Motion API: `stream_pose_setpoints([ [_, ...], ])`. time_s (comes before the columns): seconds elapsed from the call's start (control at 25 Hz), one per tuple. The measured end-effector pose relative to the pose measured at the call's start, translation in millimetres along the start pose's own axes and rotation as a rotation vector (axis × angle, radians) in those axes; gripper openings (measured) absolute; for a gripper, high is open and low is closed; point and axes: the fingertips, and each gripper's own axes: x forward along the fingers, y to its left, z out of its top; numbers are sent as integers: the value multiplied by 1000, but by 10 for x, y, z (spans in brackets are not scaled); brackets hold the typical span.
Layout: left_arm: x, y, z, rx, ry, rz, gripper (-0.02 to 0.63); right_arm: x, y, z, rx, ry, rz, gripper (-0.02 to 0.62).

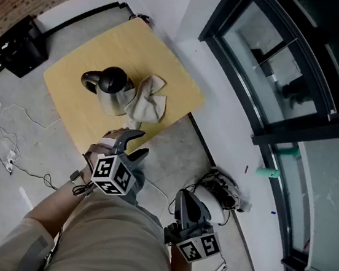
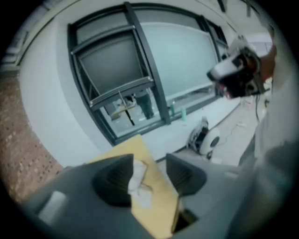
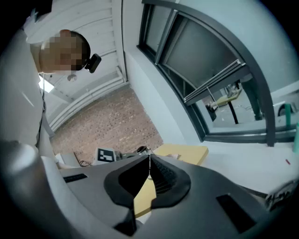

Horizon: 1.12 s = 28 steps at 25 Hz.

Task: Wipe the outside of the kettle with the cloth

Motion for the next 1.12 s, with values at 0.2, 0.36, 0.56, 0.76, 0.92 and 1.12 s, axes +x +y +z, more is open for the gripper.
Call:
stream_pose_setpoints([
  [0.2,960,613,-649,311,287,-15,230,932,-134,236,-68,70,36,11],
  [0.36,1434,784,-1148,463,510,-57,245,1527,-122,488,-104,115,137,11],
  [0.56,1631,725,-1586,321,600,-132,181,1877,-49,605,-185,195,249,11],
  [0.76,1695,687,-1484,-96,534,-150,152,2017,-321,818,-155,231,336,11],
  [0.92,1722,708,-1435,-145,551,-68,84,2058,-348,935,-144,237,399,11],
  [1.12,1727,610,-1447,-184,602,-24,71,2106,-459,948,-168,268,474,11],
])
